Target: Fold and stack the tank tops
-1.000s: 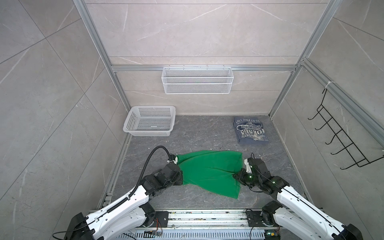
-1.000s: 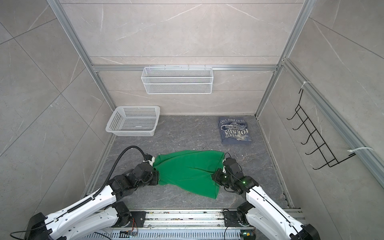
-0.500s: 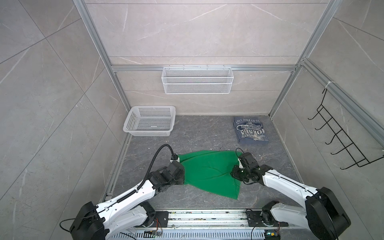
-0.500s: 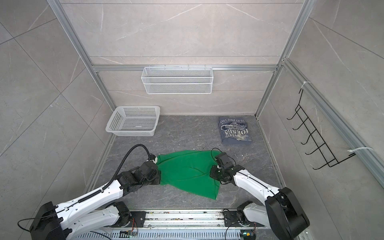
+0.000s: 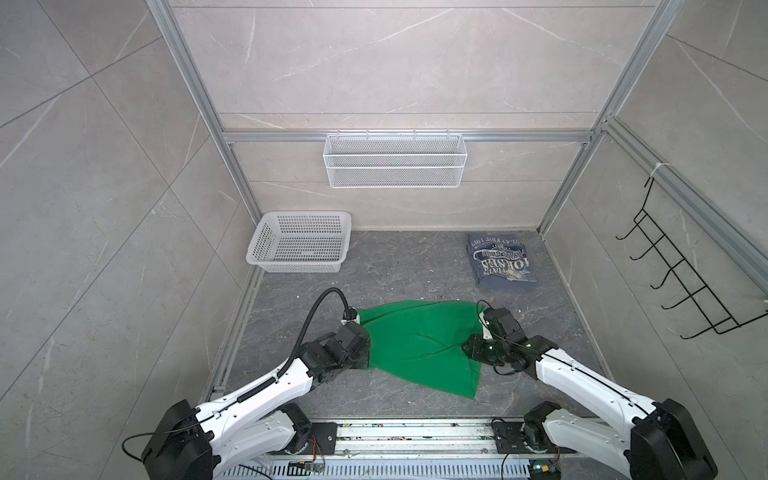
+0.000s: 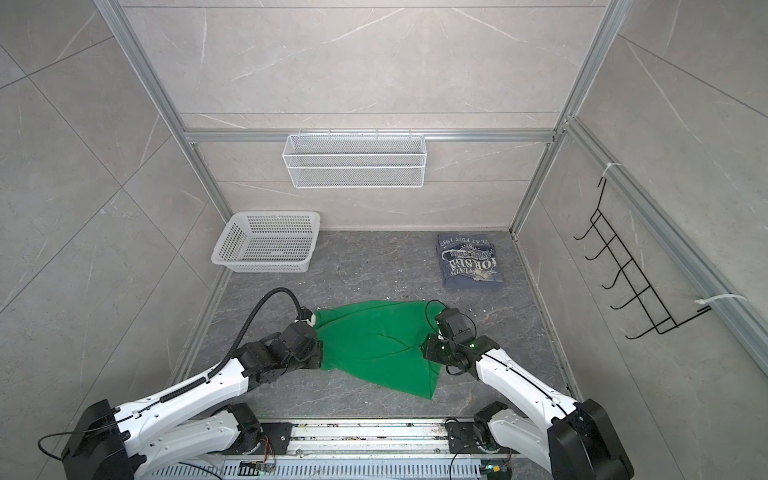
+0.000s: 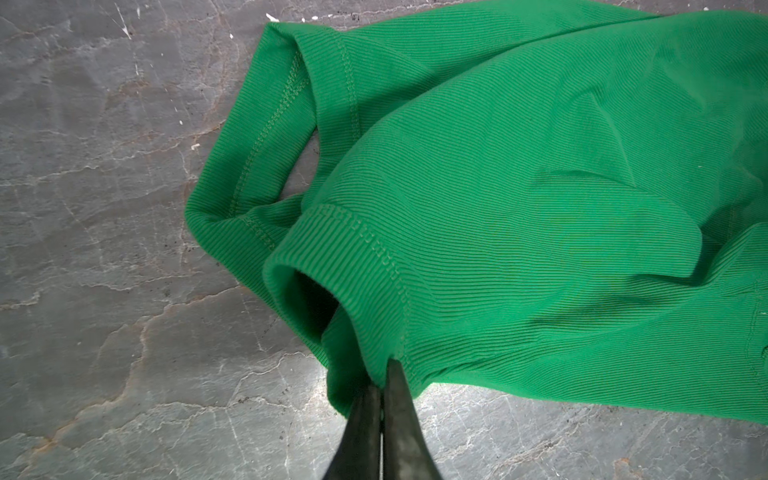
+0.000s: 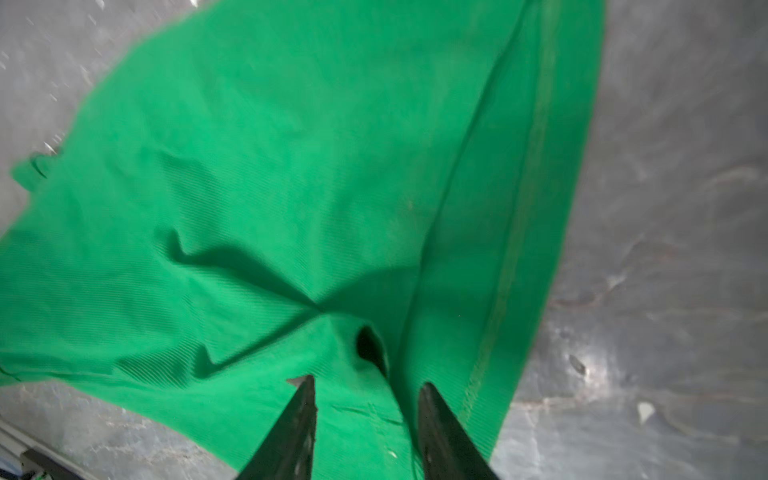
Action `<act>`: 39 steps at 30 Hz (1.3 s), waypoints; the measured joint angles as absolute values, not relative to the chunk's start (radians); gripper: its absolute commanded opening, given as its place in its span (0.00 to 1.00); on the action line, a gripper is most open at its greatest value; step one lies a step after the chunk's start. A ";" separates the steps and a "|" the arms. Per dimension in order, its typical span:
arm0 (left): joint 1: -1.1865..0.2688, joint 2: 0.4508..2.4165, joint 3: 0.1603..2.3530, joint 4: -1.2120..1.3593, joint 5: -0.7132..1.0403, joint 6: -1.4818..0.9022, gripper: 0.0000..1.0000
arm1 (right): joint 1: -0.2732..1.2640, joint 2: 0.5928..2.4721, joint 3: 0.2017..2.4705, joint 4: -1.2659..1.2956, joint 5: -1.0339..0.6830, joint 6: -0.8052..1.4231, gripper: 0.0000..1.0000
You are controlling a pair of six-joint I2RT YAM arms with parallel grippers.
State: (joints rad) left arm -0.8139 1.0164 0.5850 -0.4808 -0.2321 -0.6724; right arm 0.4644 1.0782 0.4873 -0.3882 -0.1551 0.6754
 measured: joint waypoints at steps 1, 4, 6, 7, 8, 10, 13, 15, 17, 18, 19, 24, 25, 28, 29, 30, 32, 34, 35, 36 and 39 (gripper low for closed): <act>-0.814 1.016 0.585 -0.480 -0.232 -0.672 0.00 | 0.464 1.079 0.474 -0.388 -0.166 0.675 0.45; -0.814 1.016 0.585 -0.478 -0.232 -0.672 0.00 | 0.464 1.094 0.454 -0.383 -0.189 0.673 0.46; -0.814 1.016 0.585 -0.478 -0.232 -0.672 0.00 | 0.464 1.112 0.447 -0.371 -0.203 0.672 0.44; -0.814 1.016 0.585 -0.478 -0.232 -0.672 0.00 | 0.464 1.123 0.443 -0.360 -0.211 0.672 0.42; -0.814 1.016 0.585 -0.478 -0.232 -0.672 0.00 | 0.464 1.133 0.440 -0.353 -0.220 0.672 0.41; -0.814 1.016 0.585 -0.478 -0.232 -0.672 0.00 | 0.464 1.147 0.435 -0.339 -0.234 0.674 0.36; -0.814 1.018 0.585 -0.477 -0.232 -0.672 0.00 | 0.464 1.156 0.435 -0.320 -0.251 0.675 0.30; -0.814 1.022 0.585 -0.477 -0.232 -0.672 0.00 | 0.464 1.160 0.435 -0.315 -0.256 0.675 0.27; -0.814 1.026 0.585 -0.476 -0.232 -0.672 0.00 | 0.464 1.161 0.435 -0.312 -0.258 0.674 0.23; -0.814 1.029 0.585 -0.474 -0.232 -0.672 0.00 | 0.464 1.161 0.435 -0.312 -0.259 0.673 0.20; -0.814 1.031 0.585 -0.473 -0.232 -0.673 0.00 | 0.464 1.161 0.435 -0.313 -0.259 0.671 0.18; -0.814 1.032 0.585 -0.472 -0.235 -0.673 0.00 | 0.463 1.143 0.439 -0.340 -0.258 0.662 0.11; -0.814 1.030 0.585 -0.472 -0.236 -0.672 0.00 | 0.463 1.128 0.443 -0.356 -0.255 0.660 0.09; -0.814 1.011 0.595 -0.486 -0.242 -0.669 0.00 | 0.463 1.053 0.473 -0.419 -0.250 0.659 0.06; -0.814 1.003 0.601 -0.493 -0.247 -0.666 0.00 | 0.463 1.021 0.489 -0.445 -0.249 0.657 0.05; -0.814 0.992 0.611 -0.500 -0.256 -0.662 0.00 | 0.464 0.994 0.505 -0.467 -0.247 0.657 0.05; -0.813 0.975 0.640 -0.512 -0.266 -0.656 0.00 | 0.463 0.936 0.549 -0.523 -0.243 0.657 0.04; -0.814 0.958 0.686 -0.530 -0.284 -0.643 0.00 | 0.464 0.881 0.609 -0.588 -0.235 0.657 0.03; -0.813 0.950 0.712 -0.539 -0.292 -0.636 0.00 | 0.463 0.855 0.646 -0.624 -0.228 0.654 0.03; -0.813 0.941 0.739 -0.551 -0.302 -0.627 0.00 | 0.464 0.834 0.684 -0.657 -0.224 0.652 0.03; -0.813 0.915 0.815 -0.578 -0.325 -0.599 0.00 | 0.464 0.783 0.828 -0.762 -0.191 0.630 0.01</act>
